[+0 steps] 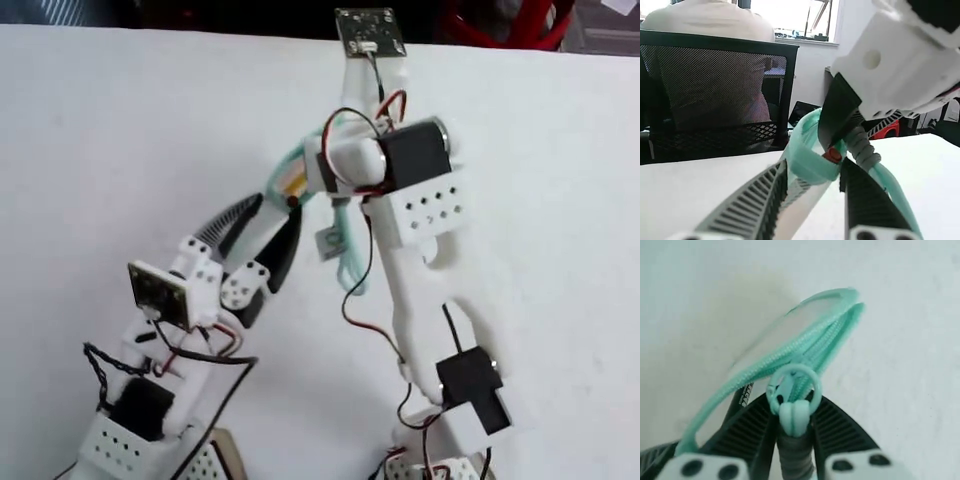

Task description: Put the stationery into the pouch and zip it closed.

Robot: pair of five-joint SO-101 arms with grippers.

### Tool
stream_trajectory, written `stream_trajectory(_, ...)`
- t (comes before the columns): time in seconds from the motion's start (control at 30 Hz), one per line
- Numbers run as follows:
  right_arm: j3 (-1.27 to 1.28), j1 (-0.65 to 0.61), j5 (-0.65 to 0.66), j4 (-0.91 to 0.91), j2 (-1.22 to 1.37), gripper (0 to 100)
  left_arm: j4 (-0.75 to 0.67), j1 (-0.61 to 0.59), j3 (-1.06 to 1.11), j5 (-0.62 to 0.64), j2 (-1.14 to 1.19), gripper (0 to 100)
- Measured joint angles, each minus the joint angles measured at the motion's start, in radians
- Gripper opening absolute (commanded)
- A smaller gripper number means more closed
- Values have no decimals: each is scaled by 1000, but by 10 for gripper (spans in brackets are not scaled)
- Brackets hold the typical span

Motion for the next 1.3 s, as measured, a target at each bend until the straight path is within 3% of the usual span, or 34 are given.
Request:
stream_trajectory(0.57,-34,-68,203,8,5,21,9,-5,0,-52,-17,208)
stream_trajectory(0.8,-32,-91,219,9,-74,21,20,2,12,-60,-20,207)
stream_trajectory(1.0,-29,-163,221,15,-127,22,-18,3,124,-261,-20,203)
stream_trajectory(1.3,-29,-183,221,15,-127,22,-157,-20,209,-301,-20,192)
